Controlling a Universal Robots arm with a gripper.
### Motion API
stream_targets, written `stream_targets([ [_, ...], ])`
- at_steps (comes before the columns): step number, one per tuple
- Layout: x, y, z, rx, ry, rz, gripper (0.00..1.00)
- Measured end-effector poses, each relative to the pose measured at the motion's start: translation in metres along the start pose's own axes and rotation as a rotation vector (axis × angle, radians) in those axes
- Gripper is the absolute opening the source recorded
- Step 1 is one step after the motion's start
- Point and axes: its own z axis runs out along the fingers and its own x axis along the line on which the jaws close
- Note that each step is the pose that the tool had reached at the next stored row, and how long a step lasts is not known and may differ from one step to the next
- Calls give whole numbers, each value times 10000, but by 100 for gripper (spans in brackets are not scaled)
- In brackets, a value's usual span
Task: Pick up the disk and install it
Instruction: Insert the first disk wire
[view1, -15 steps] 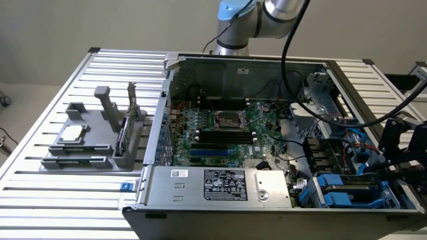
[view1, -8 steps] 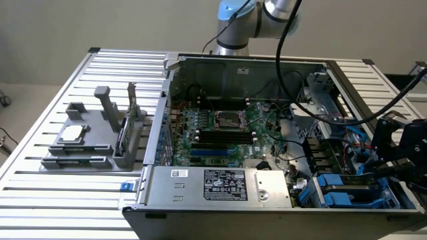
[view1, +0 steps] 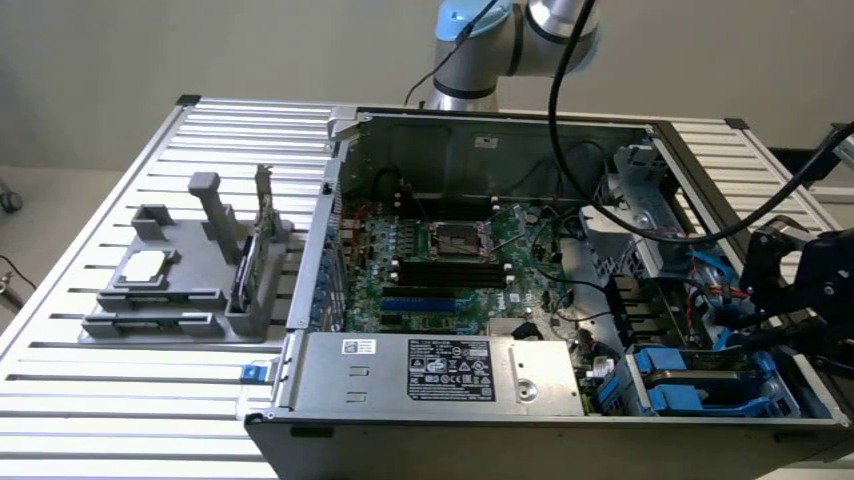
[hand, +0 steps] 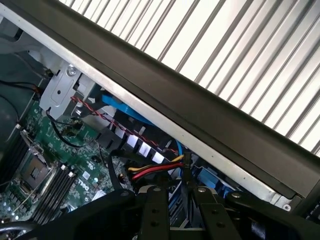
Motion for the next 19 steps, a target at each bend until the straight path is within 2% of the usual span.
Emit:
stream_targets([
  [4, -4, -3, -3, -56, -44, -28, 25],
  [11, -13, -8, -5, -110, -140, -68, 25],
  [16, -17, -10, -4, -208, -272, -124, 25],
  [19, -22, -14, -7, -188, -362, -133, 25],
])
